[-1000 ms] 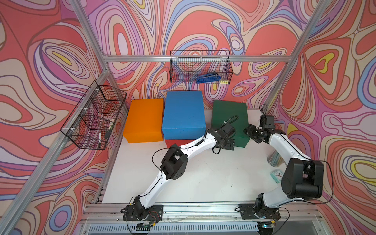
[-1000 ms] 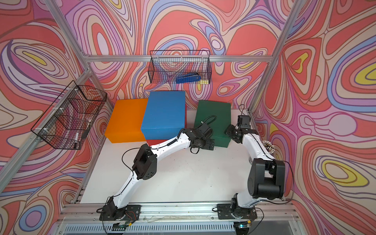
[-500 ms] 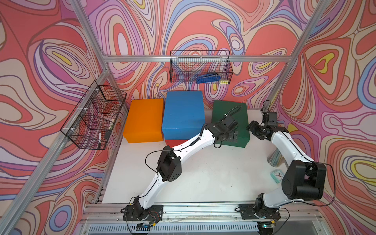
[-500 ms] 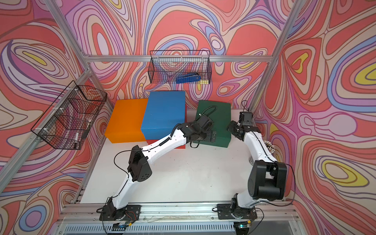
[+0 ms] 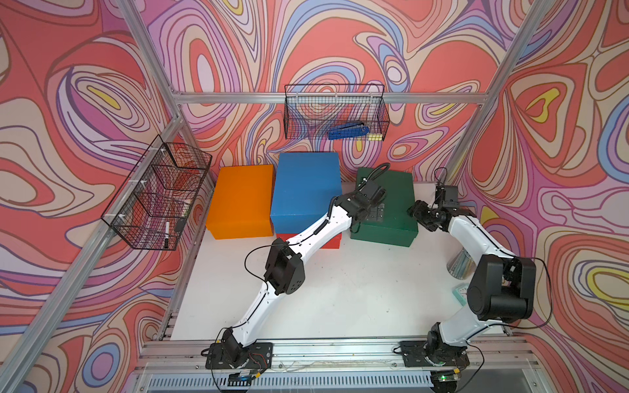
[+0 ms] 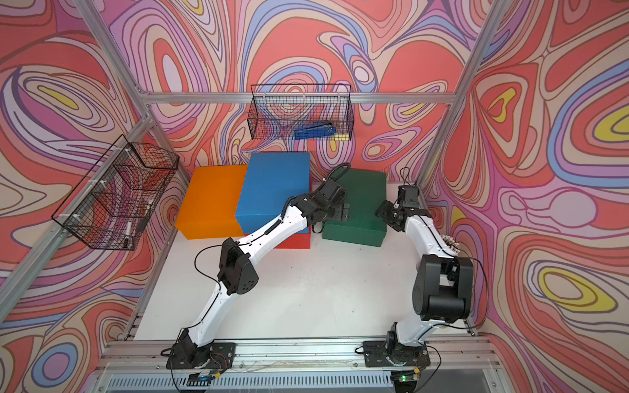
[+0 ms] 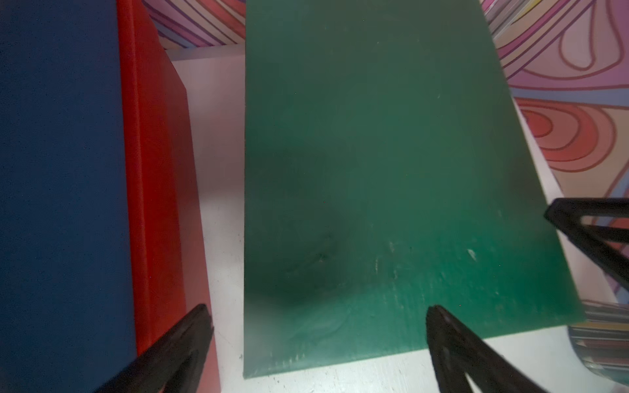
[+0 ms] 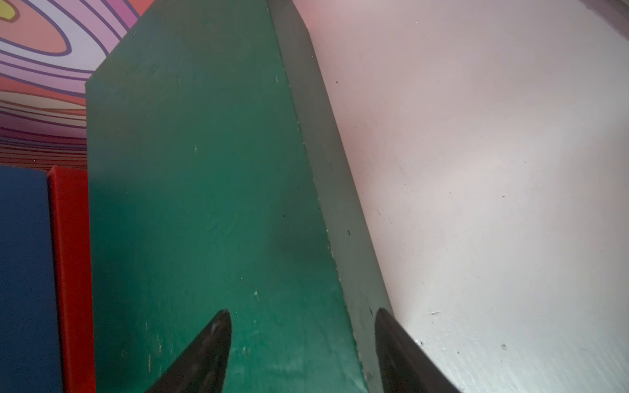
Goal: Stack the shoeboxes
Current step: Pick up the shoebox from the center of the board.
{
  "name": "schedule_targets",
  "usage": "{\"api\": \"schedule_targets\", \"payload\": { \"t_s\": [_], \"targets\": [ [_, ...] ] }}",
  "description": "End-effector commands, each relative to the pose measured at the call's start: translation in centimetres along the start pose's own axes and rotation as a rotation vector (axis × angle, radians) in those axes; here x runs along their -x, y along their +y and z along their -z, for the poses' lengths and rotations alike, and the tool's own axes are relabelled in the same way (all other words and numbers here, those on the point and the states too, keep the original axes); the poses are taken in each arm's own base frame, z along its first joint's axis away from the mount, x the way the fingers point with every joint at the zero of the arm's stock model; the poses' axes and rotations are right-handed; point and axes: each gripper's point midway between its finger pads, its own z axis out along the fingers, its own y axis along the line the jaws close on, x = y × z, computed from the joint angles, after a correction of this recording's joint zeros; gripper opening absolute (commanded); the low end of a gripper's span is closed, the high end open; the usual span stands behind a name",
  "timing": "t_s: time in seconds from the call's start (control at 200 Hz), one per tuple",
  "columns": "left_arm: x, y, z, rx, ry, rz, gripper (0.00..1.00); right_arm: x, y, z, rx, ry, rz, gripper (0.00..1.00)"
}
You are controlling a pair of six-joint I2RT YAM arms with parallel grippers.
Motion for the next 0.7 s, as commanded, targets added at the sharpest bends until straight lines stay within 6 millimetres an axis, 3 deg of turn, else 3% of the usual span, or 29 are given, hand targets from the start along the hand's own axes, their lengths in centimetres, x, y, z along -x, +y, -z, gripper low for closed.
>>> {"api": "schedule_targets", "payload": {
  "t_s": [0.0, 0.506, 0.691],
  "targets": [
    [0.0, -0.1, -0.4, 0.028, -0.016, -0.036, 1.00, 1.1, 0.8, 0.0, 0.029, -0.025, 0.007, 0.68],
    [-2.0, 0.8, -4.0, 0.058, 0.020, -0.032, 1.00, 0.9, 0.9, 0.8, 0.035, -0.028, 0.005, 0.68],
    [-2.9, -0.3, -4.6, -0.005, 0.059, -0.004, 1.00, 0.8, 1.1, 1.0, 0.042, -0.026, 0.000, 0.68]
  ]
}}
